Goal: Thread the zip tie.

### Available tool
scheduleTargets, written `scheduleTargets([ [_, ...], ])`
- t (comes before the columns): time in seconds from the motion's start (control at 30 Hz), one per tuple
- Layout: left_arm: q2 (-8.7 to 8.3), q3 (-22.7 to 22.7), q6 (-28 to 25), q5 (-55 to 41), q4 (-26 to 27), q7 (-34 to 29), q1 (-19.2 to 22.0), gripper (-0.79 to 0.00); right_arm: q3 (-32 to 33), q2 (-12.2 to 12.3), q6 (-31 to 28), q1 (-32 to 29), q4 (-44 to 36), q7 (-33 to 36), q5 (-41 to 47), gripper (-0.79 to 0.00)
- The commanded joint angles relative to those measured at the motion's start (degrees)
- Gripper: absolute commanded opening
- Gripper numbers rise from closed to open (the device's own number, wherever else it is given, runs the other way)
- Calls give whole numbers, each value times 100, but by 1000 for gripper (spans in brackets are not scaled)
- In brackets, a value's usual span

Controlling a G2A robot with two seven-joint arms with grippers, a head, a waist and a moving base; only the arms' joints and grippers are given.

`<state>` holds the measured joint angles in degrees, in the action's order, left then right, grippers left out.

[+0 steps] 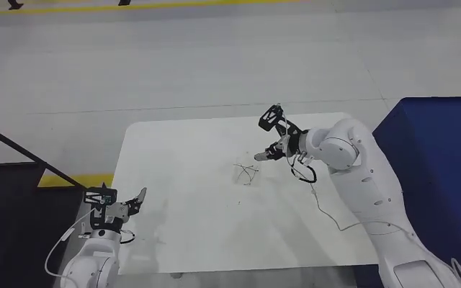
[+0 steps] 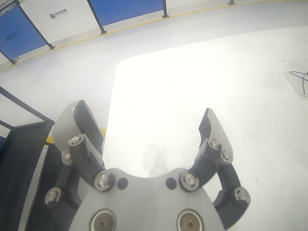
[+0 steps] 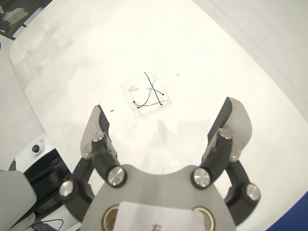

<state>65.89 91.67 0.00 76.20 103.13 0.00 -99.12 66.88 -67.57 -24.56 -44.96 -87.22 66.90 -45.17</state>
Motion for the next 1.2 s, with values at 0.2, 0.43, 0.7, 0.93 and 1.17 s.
scheduleTargets([
  [0.2,0,0,0,0,0,0,0,0,-1056,-208,19,1242,1301,1302,1401,0],
  [0.43,0,0,0,0,0,0,0,0,-3313,-711,-147,2983,3463,1137,2640,0],
  [0.7,0,0,0,0,0,0,0,0,-4683,-1060,-764,3708,4404,520,2903,0],
  [0.93,0,0,0,0,0,0,0,0,-4978,-1045,-1016,3576,3991,267,2584,0],
  [1.17,0,0,0,0,0,0,0,0,-5657,-996,-1605,3809,3636,-322,2420,0],
])
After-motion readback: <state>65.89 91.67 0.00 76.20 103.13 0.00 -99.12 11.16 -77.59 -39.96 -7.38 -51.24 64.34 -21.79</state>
